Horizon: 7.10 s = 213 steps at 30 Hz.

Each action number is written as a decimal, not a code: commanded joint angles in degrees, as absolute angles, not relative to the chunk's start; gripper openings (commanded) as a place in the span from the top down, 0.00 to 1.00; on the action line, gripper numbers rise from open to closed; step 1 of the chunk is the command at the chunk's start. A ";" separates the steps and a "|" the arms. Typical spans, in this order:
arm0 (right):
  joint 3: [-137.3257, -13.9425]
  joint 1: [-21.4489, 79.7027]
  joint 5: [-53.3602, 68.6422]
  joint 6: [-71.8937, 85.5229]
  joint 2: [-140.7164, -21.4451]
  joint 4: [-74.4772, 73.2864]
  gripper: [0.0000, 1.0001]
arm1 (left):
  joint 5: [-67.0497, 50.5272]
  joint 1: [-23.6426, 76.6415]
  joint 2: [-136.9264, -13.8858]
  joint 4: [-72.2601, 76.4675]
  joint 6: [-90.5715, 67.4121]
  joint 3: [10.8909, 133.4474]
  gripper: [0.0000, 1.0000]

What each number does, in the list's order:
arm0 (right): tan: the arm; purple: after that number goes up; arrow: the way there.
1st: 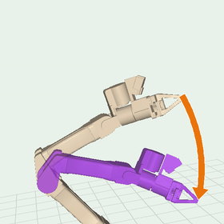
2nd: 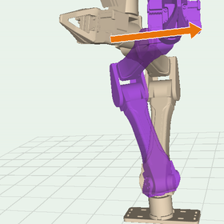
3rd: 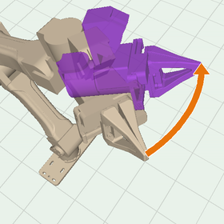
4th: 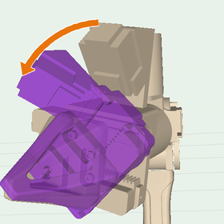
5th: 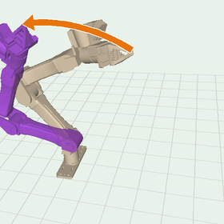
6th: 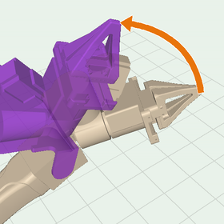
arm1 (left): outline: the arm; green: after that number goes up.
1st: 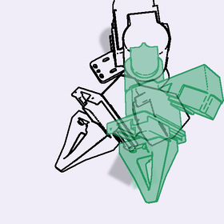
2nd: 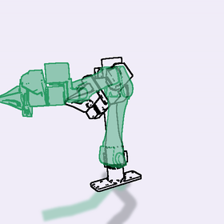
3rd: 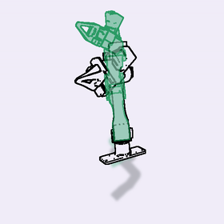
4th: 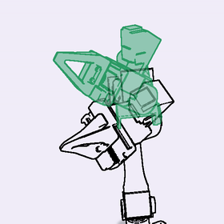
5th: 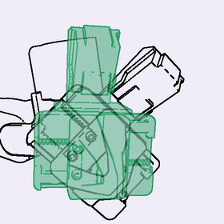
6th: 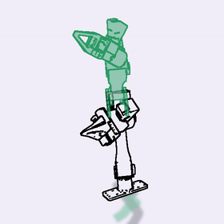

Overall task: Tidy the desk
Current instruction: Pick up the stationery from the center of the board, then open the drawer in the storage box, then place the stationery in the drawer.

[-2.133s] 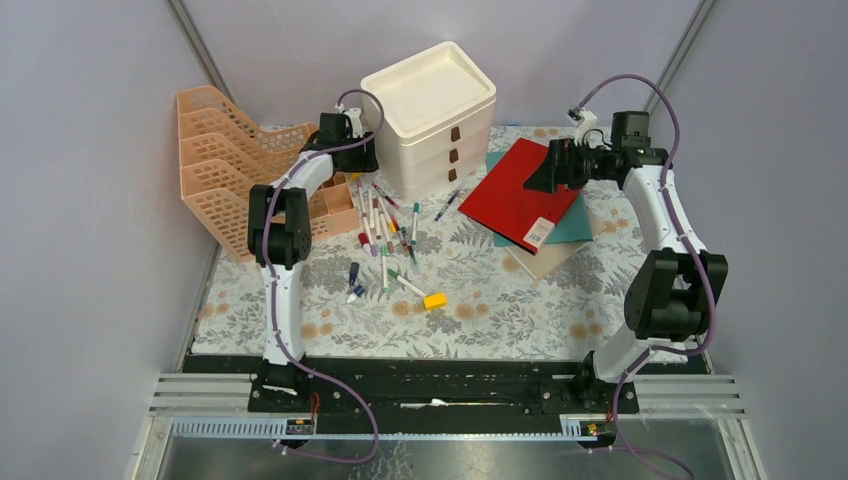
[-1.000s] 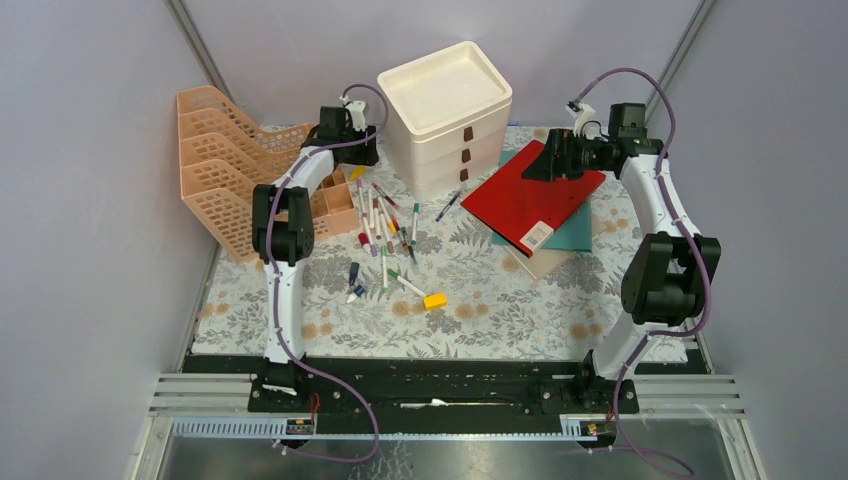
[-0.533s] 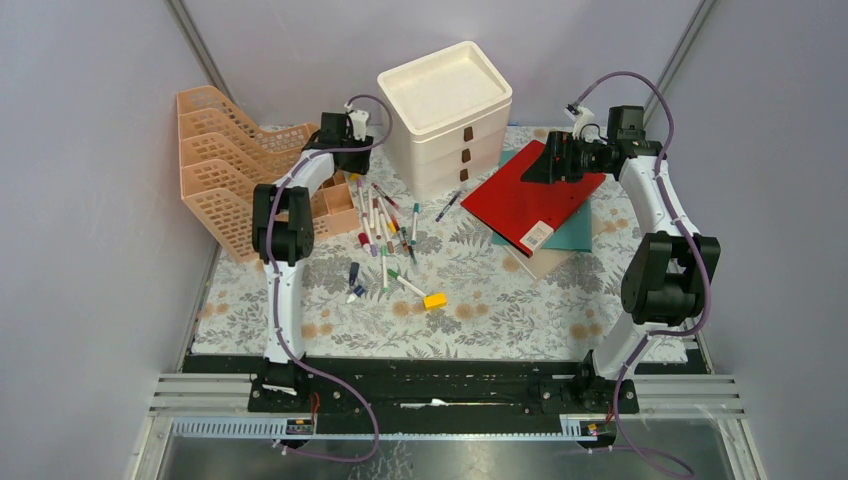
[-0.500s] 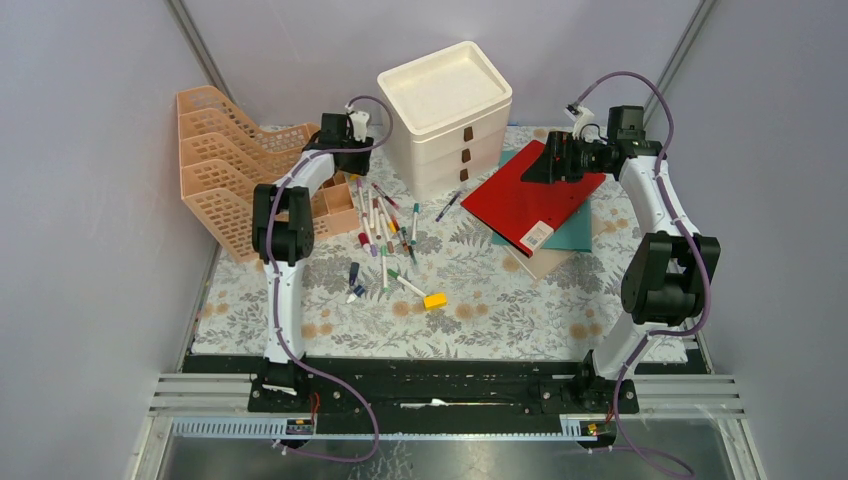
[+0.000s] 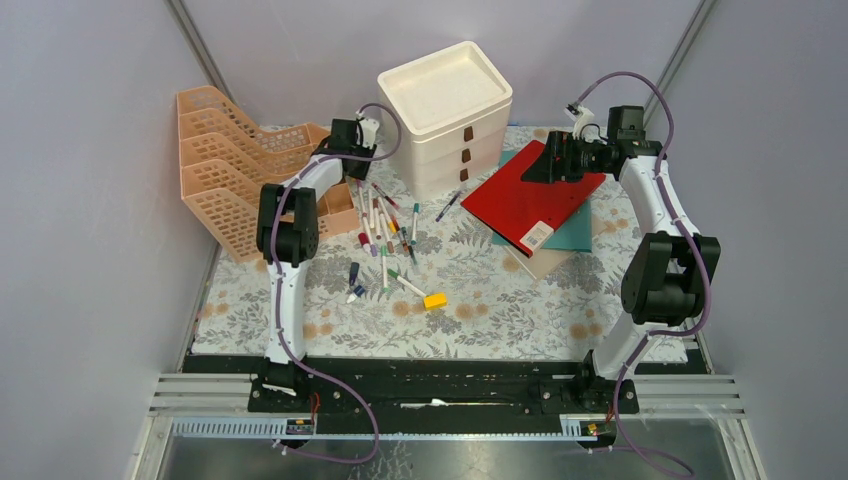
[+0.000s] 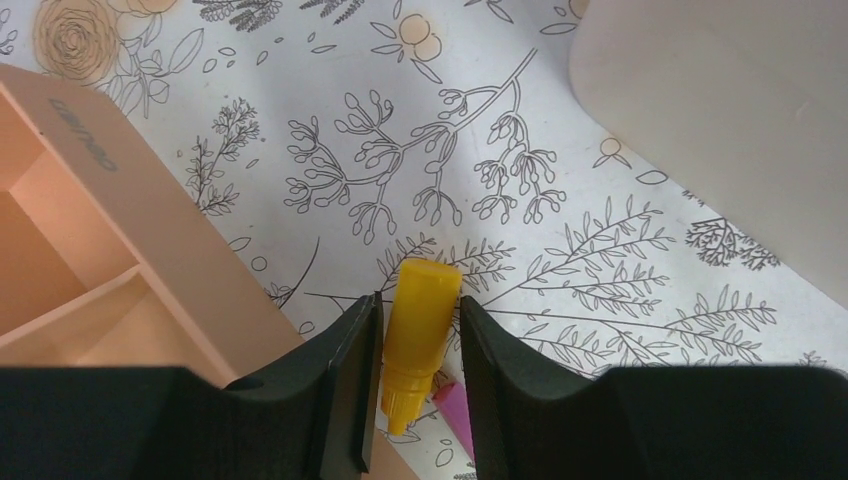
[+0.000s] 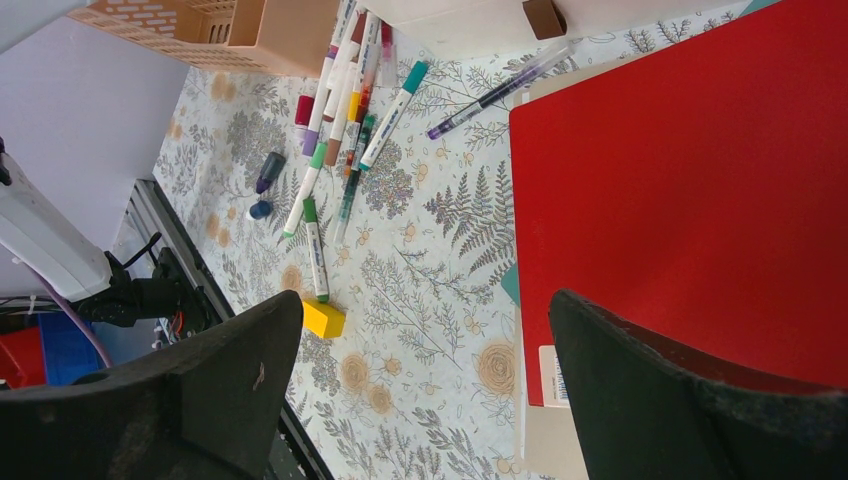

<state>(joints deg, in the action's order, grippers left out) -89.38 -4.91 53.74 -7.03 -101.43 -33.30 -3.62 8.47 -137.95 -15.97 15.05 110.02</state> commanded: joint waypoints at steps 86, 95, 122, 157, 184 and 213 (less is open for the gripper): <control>-90.40 18.56 13.86 -0.87 -114.70 21.35 0.54 | -15.49 10.81 -71.71 4.42 -26.32 54.09 1.00; -91.56 19.01 10.88 1.88 -116.27 22.15 0.59 | -15.93 10.85 -71.95 4.41 -27.24 55.06 1.00; -71.91 17.45 15.15 0.26 -98.37 17.94 1.00 | -23.21 14.95 -74.61 8.80 -28.30 62.98 1.00; -64.72 9.02 39.64 -7.74 -82.46 -1.94 0.01 | -11.16 32.78 -117.63 -12.57 5.22 117.11 1.00; -62.40 6.91 42.25 -6.47 -80.12 -1.96 0.00 | -6.86 35.68 -116.17 -14.05 6.20 118.89 0.71; -58.92 3.72 56.11 -11.26 -72.63 -12.89 0.00 | 1.10 32.03 -71.67 4.82 -18.33 68.65 0.01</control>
<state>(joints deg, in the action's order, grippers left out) -58.78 4.38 53.54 -8.58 -75.79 -8.19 -0.80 34.65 -77.47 0.16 -9.45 74.67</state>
